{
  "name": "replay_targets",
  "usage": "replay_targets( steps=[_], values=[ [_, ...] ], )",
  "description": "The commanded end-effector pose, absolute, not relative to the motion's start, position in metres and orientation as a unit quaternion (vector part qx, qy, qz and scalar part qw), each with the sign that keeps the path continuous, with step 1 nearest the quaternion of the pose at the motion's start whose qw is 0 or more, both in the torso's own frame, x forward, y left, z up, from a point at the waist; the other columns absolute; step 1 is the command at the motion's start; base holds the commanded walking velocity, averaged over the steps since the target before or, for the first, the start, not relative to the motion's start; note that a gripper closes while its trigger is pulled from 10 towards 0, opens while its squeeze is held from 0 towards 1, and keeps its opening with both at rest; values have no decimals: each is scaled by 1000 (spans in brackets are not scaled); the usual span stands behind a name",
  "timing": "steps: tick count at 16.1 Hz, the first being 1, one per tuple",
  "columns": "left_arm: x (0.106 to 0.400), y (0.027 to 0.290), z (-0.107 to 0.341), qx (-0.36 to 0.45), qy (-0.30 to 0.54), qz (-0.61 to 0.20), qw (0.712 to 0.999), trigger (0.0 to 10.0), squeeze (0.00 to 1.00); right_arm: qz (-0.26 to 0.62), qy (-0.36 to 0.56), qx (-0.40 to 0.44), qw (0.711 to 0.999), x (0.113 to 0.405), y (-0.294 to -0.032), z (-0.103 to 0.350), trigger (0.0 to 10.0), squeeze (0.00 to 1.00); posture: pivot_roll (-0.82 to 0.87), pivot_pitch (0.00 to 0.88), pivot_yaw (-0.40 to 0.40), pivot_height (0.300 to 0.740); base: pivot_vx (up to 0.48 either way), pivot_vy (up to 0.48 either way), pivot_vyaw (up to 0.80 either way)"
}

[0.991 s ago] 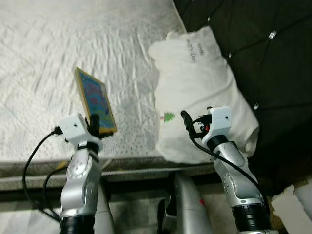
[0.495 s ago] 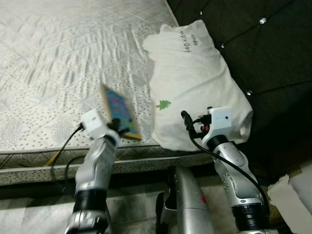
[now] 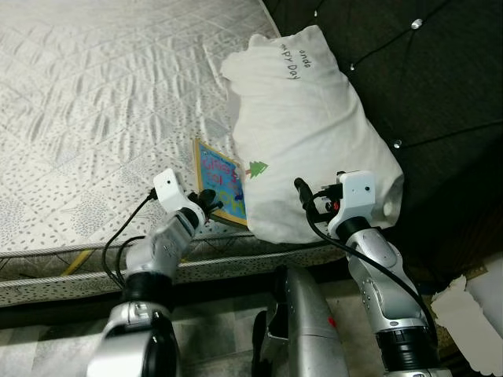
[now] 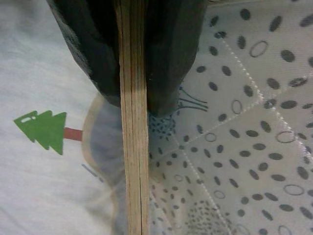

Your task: Clean up the room

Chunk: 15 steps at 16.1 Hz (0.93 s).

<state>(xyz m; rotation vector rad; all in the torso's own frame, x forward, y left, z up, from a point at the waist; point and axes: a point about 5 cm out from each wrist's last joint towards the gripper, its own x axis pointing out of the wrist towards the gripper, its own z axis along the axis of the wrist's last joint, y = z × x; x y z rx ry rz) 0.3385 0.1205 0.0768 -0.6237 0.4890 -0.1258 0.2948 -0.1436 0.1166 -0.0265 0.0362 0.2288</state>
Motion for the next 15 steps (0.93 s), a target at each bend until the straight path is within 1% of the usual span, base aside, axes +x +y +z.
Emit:
replay_targets(
  steps=[1,2,3,5,8,11,15],
  values=[
    [336,115,67,-301,269,-66,912,10000,573,102,18,-19,994,294,-151,117,10000,0,-17,108,-124,542,0,0,0],
    [336,115,67,-301,272,-67,912,10000,573,101,18,-19,995,294,-151,118,10000,0,-17,108,-124,542,0,0,0],
    [337,118,66,-300,275,-70,911,10000,1000,100,18,-20,995,294,-152,118,10000,0,-20,108,-126,542,0,0,0],
    [341,127,66,-281,275,-65,917,10000,1000,100,17,-22,995,295,-152,119,10000,0,-19,107,-127,542,0,0,0],
    [350,154,72,-241,258,-38,935,10000,1000,101,14,-21,995,299,-150,120,10000,0,-9,97,-126,542,0,0,0],
    [355,181,79,-220,238,-3,946,10000,1000,102,9,-18,995,304,-147,121,10000,0,4,75,-122,542,0,0,0],
    [352,191,79,-196,237,12,952,10000,1000,101,2,-17,995,309,-145,123,10000,0,13,53,-113,542,0,0,0]
  ],
)
